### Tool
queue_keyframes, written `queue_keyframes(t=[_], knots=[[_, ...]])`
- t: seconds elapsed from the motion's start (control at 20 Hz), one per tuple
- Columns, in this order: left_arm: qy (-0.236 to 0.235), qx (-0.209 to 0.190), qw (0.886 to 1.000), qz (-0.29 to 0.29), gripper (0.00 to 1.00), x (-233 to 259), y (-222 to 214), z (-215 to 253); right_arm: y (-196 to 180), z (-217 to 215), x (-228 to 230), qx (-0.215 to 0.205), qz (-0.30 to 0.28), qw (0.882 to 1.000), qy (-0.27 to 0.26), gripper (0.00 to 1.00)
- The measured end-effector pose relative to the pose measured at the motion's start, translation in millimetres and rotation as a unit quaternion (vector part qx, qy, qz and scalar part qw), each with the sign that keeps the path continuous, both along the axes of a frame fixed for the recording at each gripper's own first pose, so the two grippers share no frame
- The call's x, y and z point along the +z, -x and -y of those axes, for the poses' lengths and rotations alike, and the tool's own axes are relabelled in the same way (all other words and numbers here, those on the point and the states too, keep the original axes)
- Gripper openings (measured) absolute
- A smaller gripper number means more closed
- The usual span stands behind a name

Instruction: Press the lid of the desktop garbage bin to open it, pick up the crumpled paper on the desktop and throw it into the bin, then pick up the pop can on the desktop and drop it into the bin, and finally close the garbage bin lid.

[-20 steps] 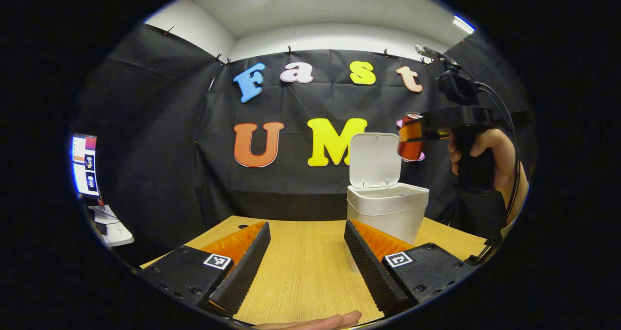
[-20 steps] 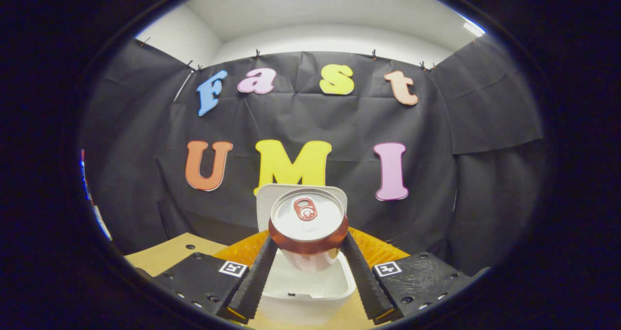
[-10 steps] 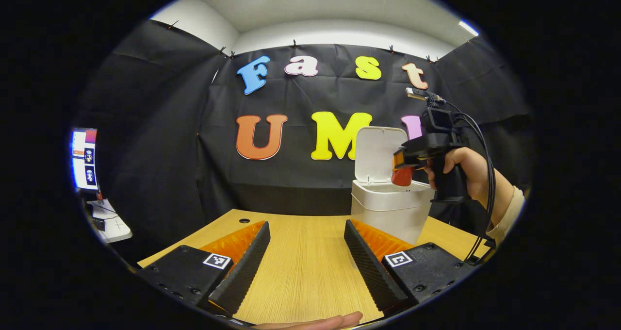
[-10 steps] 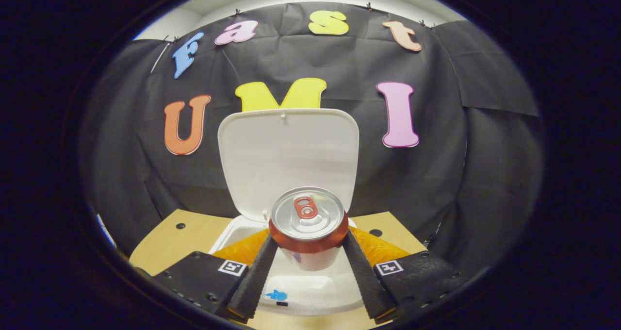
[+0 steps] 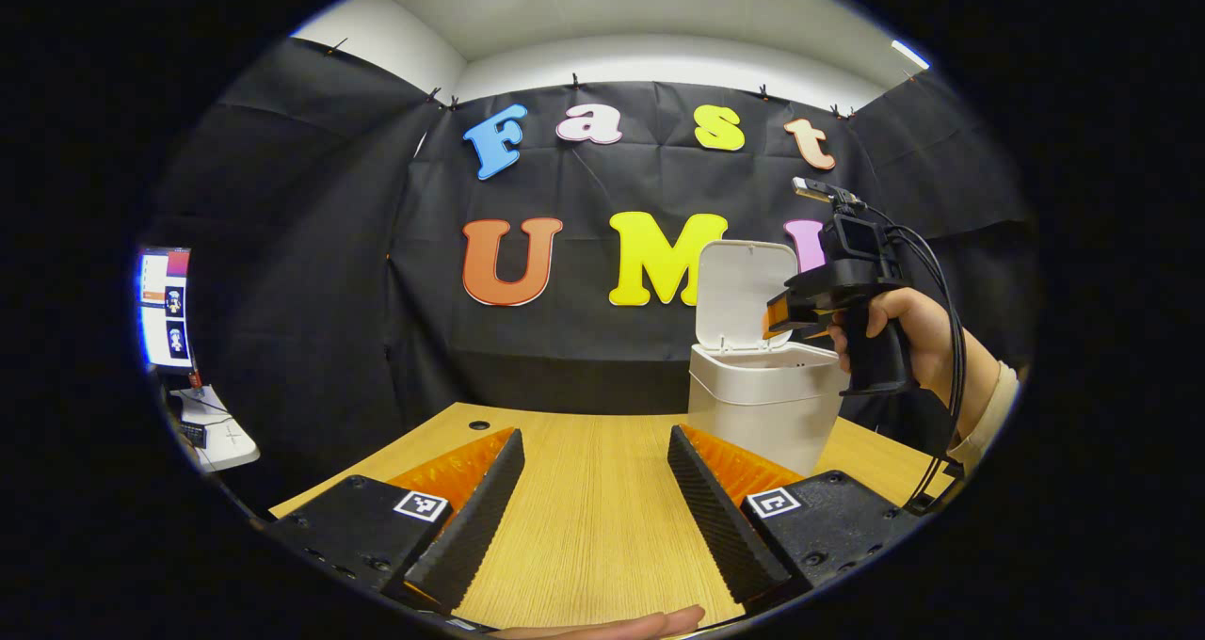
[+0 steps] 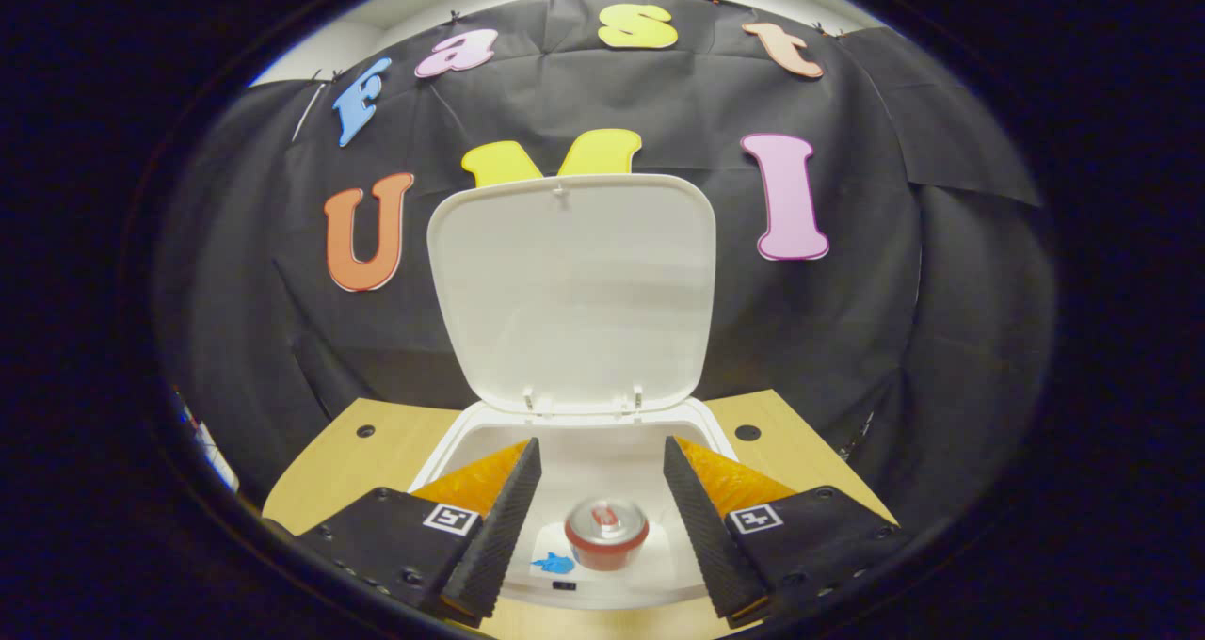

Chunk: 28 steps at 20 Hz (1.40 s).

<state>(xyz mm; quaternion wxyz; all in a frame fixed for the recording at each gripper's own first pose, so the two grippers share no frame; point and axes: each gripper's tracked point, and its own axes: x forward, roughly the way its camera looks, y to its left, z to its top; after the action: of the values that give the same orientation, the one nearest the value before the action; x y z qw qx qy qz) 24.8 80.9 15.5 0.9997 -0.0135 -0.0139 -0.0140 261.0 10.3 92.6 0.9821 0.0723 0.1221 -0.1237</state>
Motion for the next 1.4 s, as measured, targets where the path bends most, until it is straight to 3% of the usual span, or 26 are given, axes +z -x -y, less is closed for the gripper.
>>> queue_keyframes(t=[0.1, 0.35, 0.7, 0.85, 1.15, 1.4], knots=[[-0.003, -0.001, 1.0, 0.002, 0.99, 0, 1, 1, 2, -3, 6, 0.005, 0.007, 1.0, 0.006, 0.81], [-0.008, -0.002, 1.0, 0.005, 0.99, 2, 3, -1, 8, -9, 29, 0.011, 0.041, 0.999, 0.033, 0.94], [-0.008, 0.007, 1.0, 0.011, 0.99, 7, 8, -10, 16, -14, 81, 0.013, 0.098, 0.994, 0.043, 0.93], [-0.005, 0.005, 1.0, 0.017, 0.99, 10, 12, -9, 16, -15, 124, 0.023, 0.13, 0.99, 0.043, 0.93], [-0.008, 0.006, 0.999, 0.033, 0.99, 19, 21, -18, -10, -18, 198, 0.033, 0.193, 0.979, 0.048, 0.94], [0.006, 0.027, 0.999, 0.036, 0.99, 20, 23, -42, -57, -23, 202, 0.021, 0.181, 0.98, 0.076, 0.92]])
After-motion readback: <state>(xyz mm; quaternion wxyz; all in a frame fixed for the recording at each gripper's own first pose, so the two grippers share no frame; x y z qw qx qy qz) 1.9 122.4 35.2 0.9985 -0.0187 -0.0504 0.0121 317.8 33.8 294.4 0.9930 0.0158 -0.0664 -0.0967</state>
